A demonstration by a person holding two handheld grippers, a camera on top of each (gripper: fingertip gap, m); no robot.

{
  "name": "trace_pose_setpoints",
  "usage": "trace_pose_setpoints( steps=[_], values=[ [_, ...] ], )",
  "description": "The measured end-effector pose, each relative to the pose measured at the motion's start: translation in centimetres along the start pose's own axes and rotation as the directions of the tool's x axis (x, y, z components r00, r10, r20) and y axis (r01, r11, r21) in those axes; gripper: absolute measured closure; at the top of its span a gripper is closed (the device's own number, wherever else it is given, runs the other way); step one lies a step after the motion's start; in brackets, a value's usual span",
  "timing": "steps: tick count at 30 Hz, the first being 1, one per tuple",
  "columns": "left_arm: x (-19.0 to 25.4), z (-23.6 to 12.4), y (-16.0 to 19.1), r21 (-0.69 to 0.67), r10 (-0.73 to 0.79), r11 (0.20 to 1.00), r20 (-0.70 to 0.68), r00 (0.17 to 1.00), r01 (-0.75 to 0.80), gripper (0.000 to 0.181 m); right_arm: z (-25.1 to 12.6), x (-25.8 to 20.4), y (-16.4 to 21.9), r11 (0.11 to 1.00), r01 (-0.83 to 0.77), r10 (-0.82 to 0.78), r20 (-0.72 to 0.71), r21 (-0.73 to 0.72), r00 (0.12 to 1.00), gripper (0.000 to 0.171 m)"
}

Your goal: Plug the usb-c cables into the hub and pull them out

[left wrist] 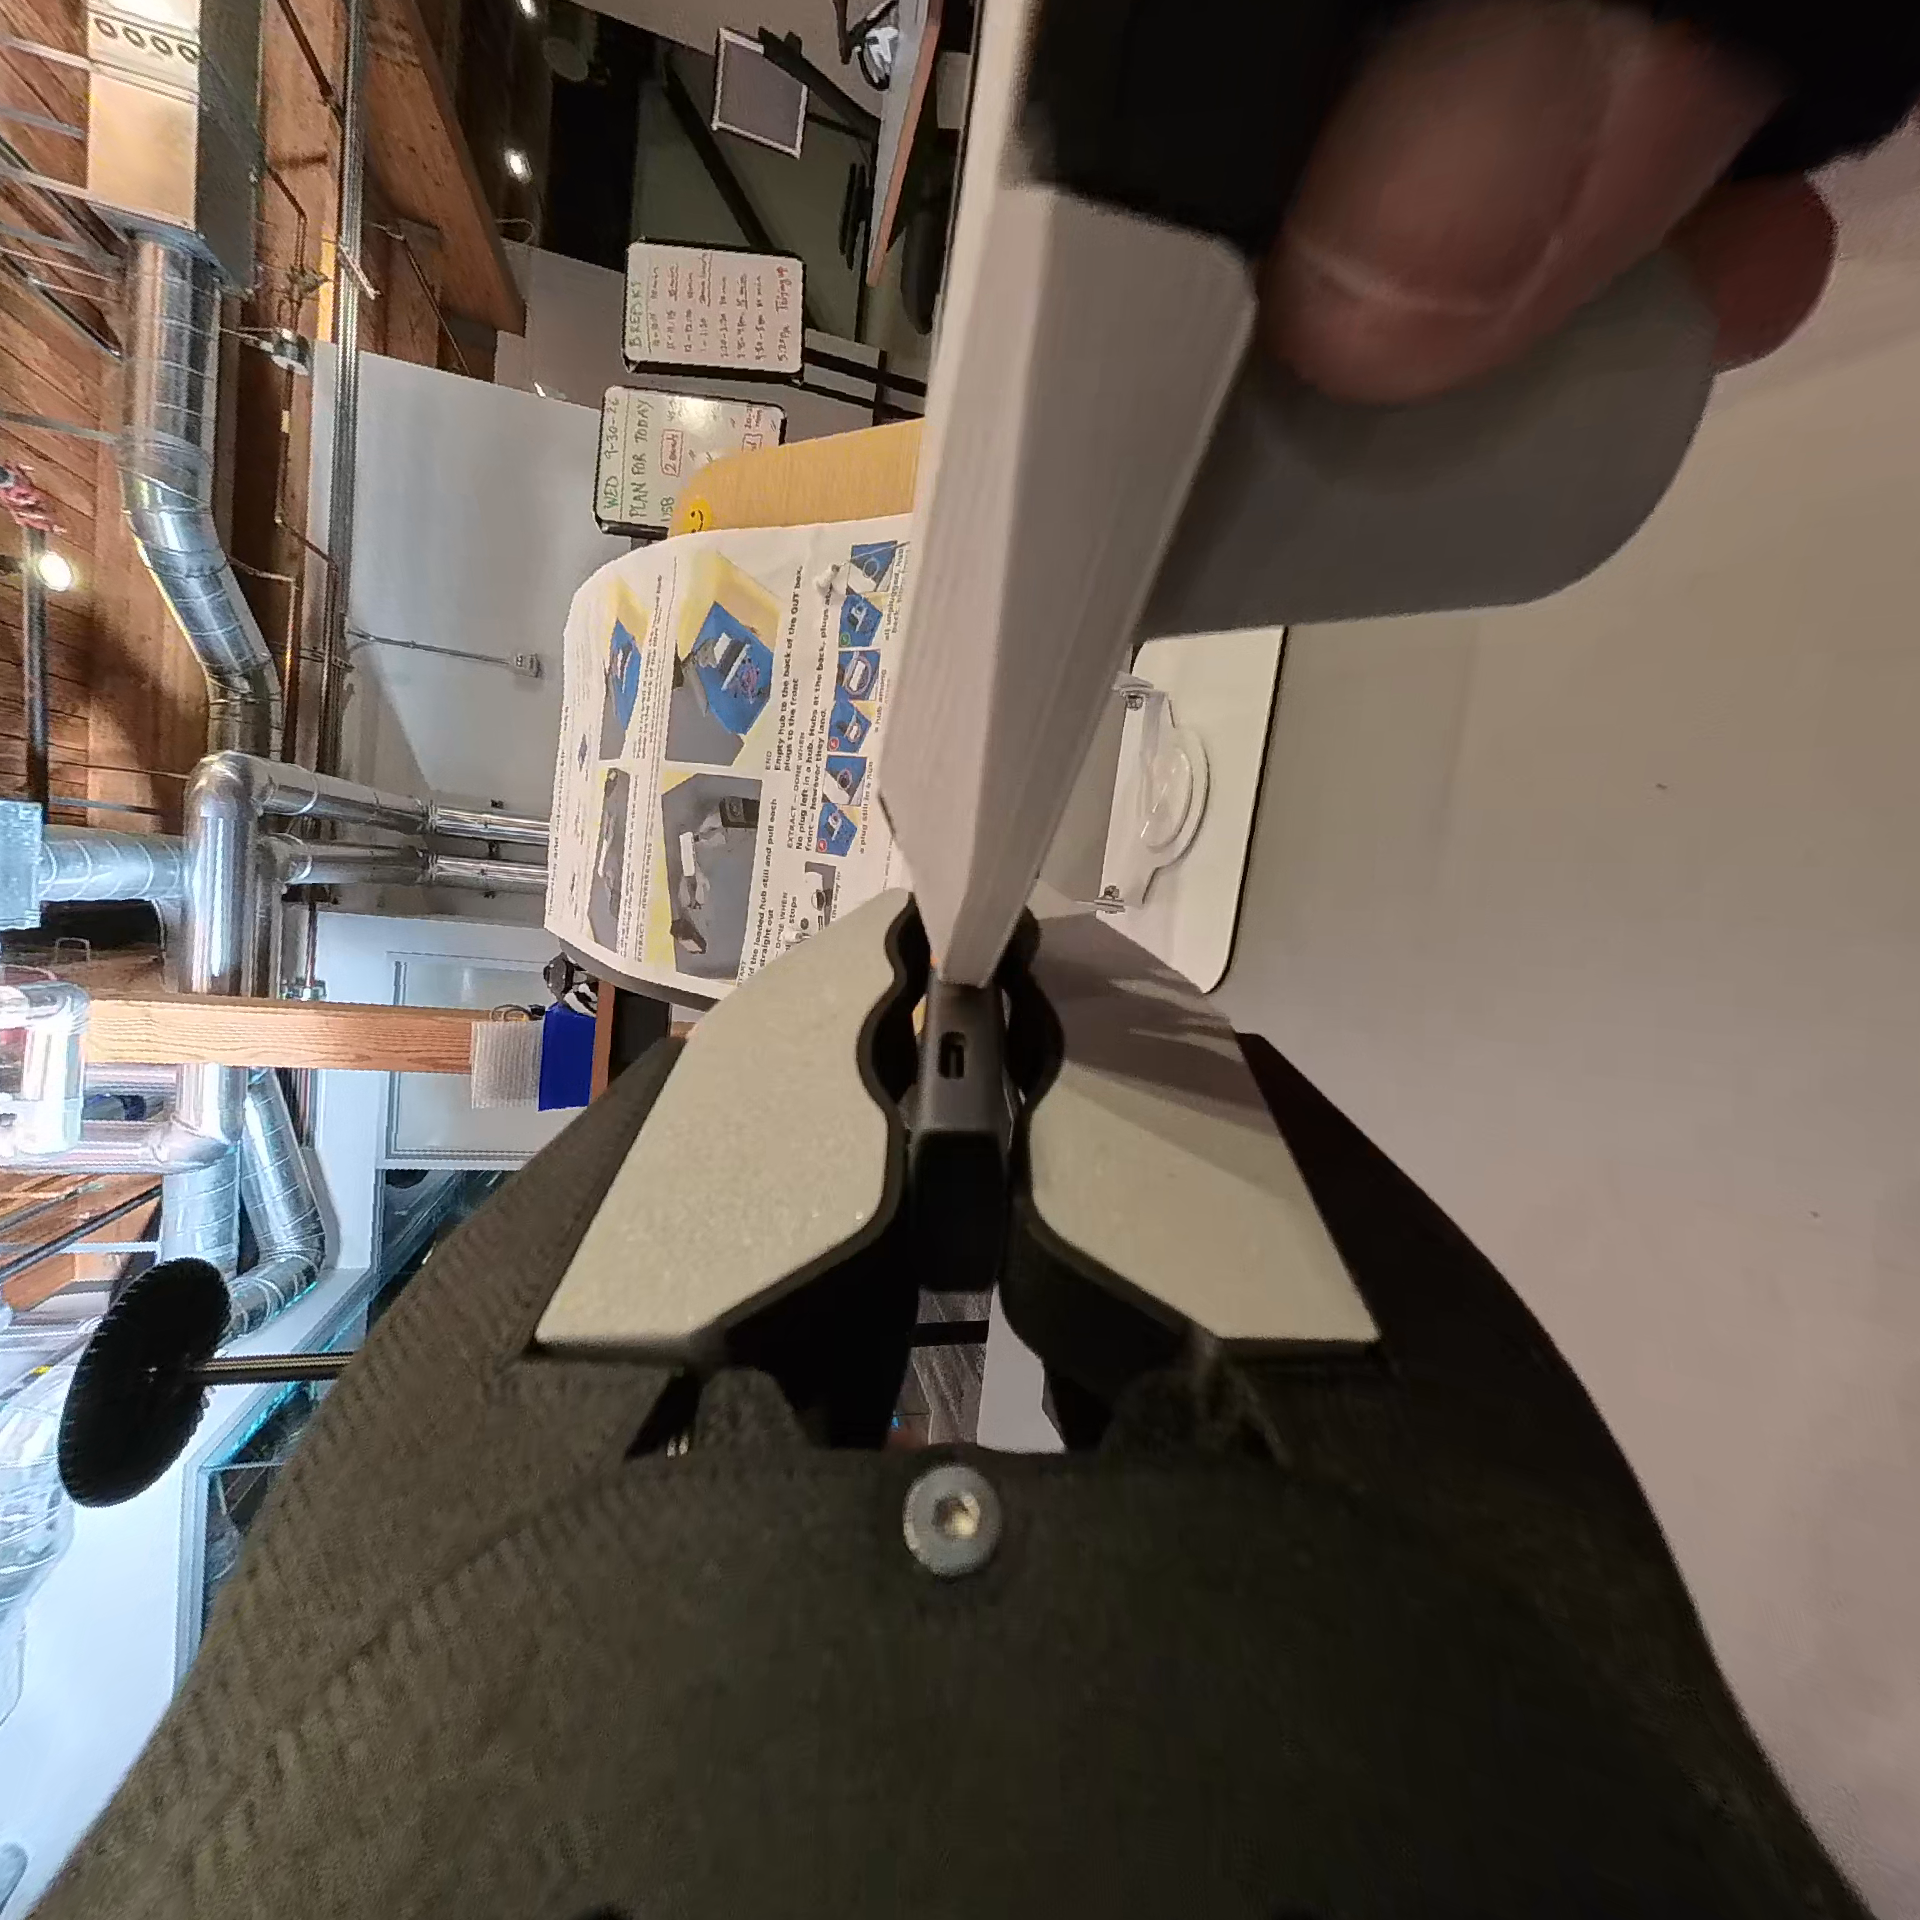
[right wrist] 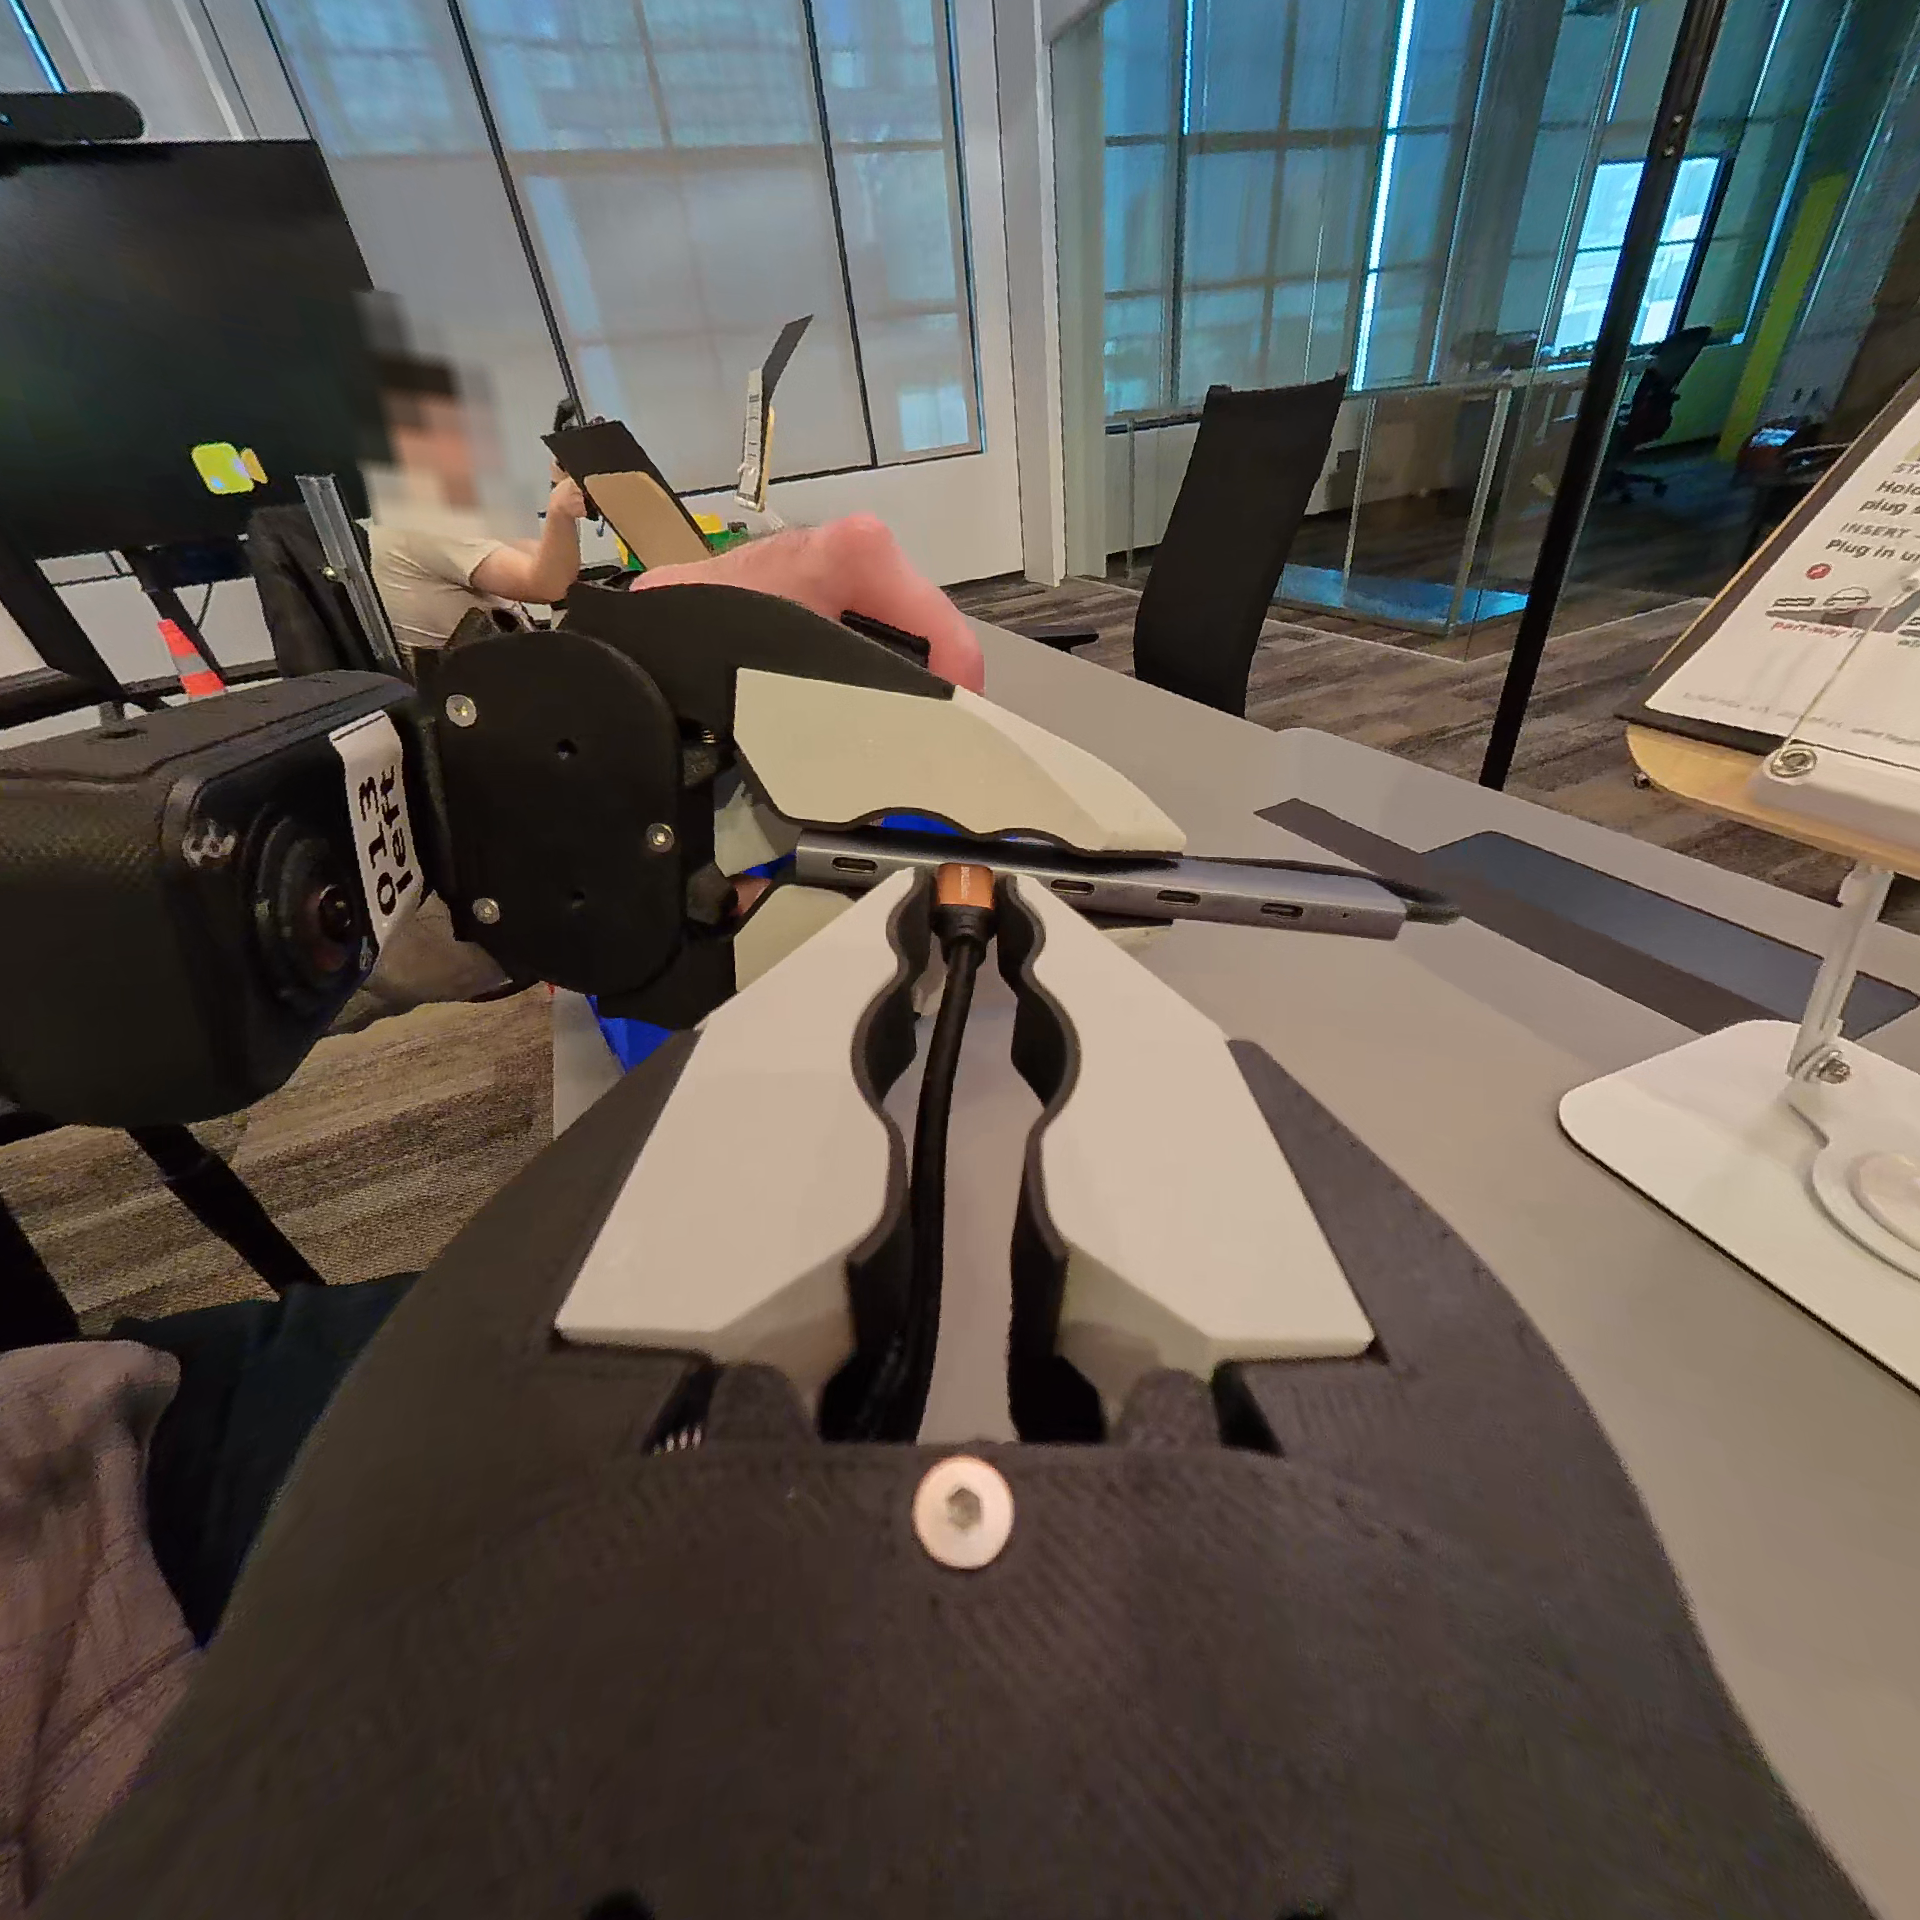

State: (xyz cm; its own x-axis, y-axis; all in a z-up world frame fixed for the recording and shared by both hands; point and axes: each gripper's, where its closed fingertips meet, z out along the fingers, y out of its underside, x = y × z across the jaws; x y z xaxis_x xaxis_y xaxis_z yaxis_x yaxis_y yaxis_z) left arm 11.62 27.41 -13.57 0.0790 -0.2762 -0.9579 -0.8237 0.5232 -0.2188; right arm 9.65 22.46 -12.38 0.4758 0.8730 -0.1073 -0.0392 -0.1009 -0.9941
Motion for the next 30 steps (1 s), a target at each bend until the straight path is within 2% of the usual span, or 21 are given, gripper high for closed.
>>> trace_pose_setpoints(
  steps=[10,19,30],
  values=[
    [0.6,0.2,0.3,-0.014,-0.054,0.998,-0.049,0.997,0.054,0.169,0.1,0.2,0.3,0.998,0.050,-0.051,-0.037,-0.042,0.998,0.162],
    [0.0,0.3,1.1,-0.053,-0.062,0.997,-0.012,0.998,0.062,0.169,0.2,0.1,-0.2,0.986,0.152,-0.161,-0.138,-0.074,0.977,0.162],
    [-0.9,-0.8,-0.4,0.040,-0.059,0.998,0.021,0.998,0.058,0.169,-0.3,-1.0,-1.1,1.000,0.012,-0.013,0.056,0.009,0.998,0.162]
  ],
)
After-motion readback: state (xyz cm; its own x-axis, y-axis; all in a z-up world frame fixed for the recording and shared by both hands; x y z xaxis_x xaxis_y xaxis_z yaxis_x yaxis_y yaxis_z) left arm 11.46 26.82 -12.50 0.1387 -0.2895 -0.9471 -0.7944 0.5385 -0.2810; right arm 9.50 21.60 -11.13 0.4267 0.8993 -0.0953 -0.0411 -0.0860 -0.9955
